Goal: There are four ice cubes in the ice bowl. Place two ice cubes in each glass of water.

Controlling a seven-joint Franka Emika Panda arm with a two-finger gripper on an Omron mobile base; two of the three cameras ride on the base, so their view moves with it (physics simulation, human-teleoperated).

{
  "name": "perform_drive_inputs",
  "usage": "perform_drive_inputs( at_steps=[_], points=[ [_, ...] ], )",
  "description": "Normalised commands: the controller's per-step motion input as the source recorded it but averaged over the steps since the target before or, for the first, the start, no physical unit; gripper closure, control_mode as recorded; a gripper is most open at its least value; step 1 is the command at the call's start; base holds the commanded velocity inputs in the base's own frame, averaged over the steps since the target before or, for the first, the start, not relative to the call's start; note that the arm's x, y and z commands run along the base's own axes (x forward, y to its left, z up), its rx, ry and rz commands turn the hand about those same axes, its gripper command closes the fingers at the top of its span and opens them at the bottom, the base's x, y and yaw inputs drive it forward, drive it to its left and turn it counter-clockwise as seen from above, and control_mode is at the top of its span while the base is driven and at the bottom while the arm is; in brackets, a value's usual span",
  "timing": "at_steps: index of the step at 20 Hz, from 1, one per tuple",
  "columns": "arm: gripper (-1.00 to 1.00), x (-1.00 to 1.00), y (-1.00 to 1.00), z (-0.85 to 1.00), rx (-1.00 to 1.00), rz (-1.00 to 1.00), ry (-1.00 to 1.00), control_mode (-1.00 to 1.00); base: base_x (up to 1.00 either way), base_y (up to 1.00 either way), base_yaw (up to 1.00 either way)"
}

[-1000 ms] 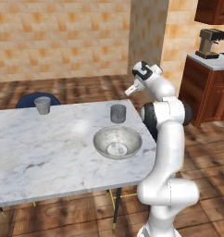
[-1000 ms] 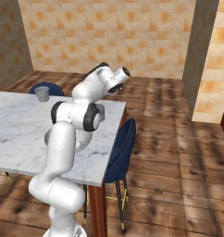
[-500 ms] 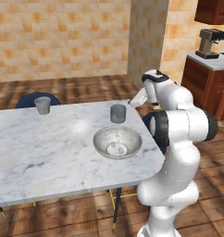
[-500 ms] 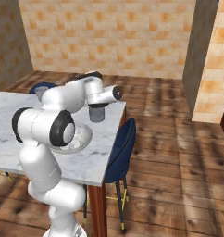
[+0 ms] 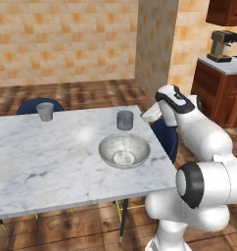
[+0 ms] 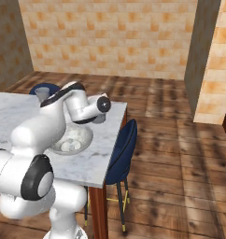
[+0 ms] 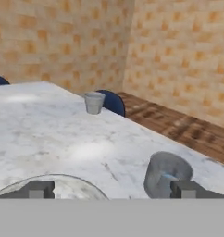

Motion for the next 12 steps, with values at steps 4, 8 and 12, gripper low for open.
perform_drive_inputs(
  at_steps=[4,8,12],
  points=[
    [-1.0,-1.0,0.0,0.35,0.0,0.0,0.02,-1.0,0.0,0.0,0.0],
    [-1.0,-0.76,-0.02,0.44,0.0,0.21,-0.13,-1.0,0.0,0.0,0.0],
    [-1.0,-0.49,-0.16,0.21,0.0,0.38,-0.19,-1.0,0.0,0.0,0.0]
  ],
)
